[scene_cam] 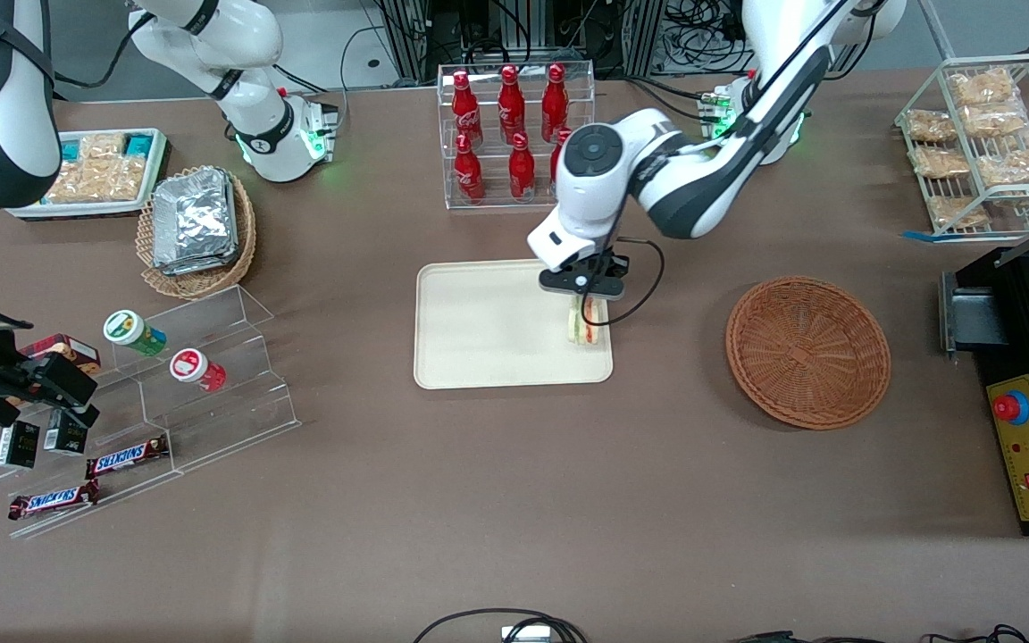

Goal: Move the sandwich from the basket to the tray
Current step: 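Lower the sandwich onto the tray and open the left gripper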

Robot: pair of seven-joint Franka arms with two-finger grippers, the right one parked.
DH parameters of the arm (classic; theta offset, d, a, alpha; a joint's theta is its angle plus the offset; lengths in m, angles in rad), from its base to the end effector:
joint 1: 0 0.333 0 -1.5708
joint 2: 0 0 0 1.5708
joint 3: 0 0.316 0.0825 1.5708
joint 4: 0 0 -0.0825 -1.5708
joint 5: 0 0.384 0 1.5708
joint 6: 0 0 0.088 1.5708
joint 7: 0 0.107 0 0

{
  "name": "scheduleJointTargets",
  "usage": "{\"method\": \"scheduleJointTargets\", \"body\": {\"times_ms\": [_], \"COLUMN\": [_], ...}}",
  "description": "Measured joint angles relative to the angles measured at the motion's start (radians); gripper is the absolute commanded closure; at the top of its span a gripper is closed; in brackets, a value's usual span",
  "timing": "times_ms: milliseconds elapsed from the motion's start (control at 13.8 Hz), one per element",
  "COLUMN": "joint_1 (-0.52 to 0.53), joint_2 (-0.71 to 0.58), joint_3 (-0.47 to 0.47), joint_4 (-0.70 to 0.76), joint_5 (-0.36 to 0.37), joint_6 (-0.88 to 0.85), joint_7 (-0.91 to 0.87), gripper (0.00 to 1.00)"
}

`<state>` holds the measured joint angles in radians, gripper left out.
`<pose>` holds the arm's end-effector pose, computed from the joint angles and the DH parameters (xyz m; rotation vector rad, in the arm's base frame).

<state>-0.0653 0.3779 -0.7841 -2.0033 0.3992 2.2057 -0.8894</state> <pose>0.4135 -0.4243 0.3145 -3.0681 0.2735 -0.0208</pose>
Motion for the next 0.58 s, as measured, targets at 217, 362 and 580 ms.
{"method": "scheduleJointTargets", "body": {"times_ms": [217, 362, 580], "joint_1": [-0.04, -0.05, -0.062], "joint_2": [0.117, 0.181, 0.242], "joint_3": [0.0, 0.0, 0.0], "joint_4": [0.045, 0.065, 0.073], "joint_5": [0.101, 0.145, 0.17], "joint_6": [0.004, 0.004, 0.004], "joint_7": [-0.1, -0.127, -0.137], "gripper": [1.0, 1.0, 1.0]}}
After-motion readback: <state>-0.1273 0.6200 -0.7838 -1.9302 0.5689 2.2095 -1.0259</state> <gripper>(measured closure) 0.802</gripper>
